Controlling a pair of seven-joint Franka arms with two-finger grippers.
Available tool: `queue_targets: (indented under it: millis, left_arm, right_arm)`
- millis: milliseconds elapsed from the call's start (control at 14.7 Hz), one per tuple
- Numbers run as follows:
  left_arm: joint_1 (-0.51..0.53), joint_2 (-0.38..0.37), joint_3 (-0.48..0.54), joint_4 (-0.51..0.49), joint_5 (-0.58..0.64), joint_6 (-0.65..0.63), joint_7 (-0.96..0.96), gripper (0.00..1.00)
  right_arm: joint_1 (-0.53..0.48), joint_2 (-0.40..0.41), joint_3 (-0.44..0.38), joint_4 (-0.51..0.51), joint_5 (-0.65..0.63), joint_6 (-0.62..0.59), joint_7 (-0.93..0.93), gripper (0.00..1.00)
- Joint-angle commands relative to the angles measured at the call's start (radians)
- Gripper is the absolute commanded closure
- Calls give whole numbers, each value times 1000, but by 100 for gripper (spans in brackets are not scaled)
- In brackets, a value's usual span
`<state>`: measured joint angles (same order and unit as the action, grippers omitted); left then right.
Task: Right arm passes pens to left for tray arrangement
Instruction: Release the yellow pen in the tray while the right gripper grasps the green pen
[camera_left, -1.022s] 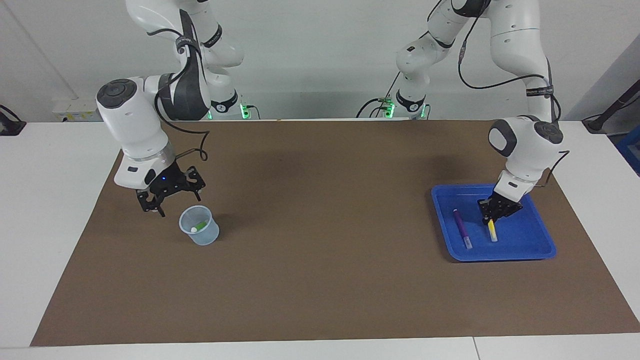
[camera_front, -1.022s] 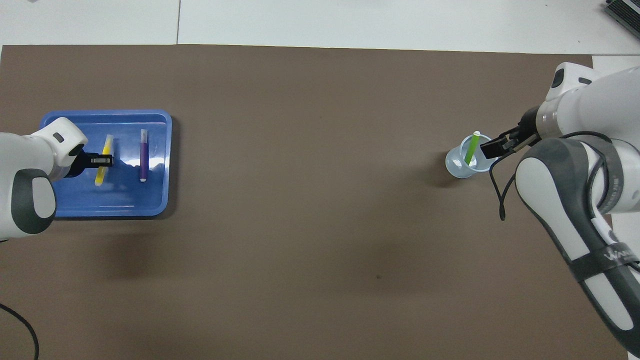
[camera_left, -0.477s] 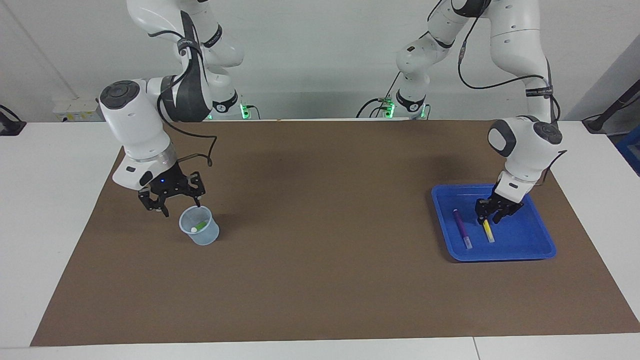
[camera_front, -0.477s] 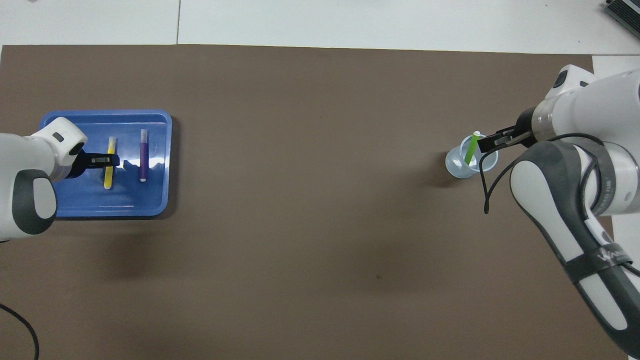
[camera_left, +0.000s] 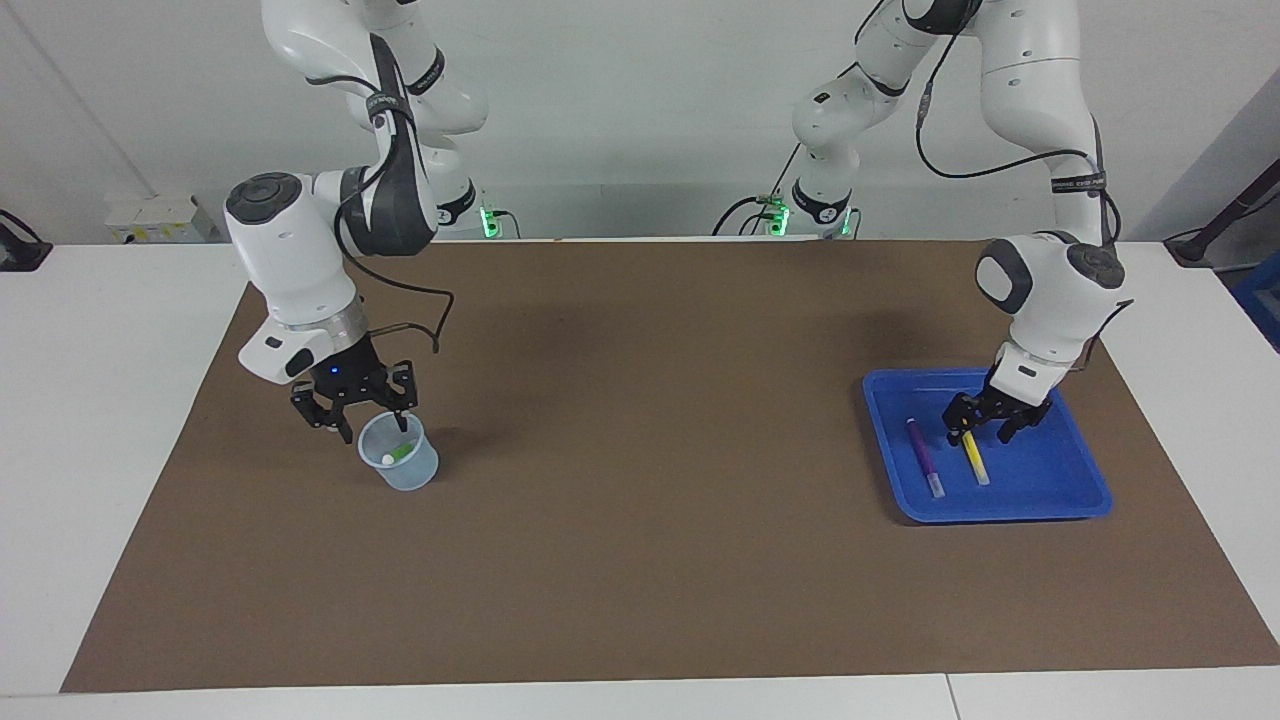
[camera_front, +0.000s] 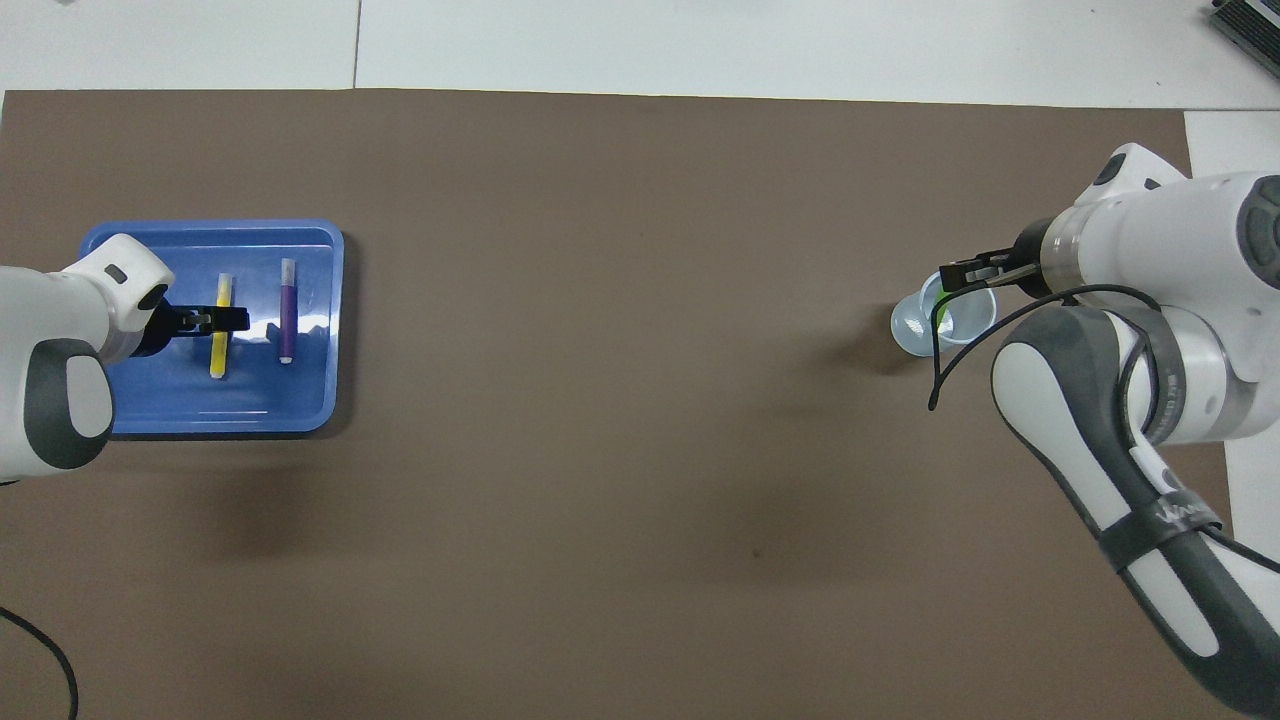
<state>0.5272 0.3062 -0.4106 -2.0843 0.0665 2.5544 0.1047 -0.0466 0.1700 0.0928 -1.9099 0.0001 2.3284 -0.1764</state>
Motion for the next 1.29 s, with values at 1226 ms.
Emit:
queue_targets:
  millis: [1226]
  left_arm:
    - [-10, -21, -5, 89, 18, -173, -138, 0]
  right_arm:
    - [16, 45, 2, -92, -176, 223, 215, 39]
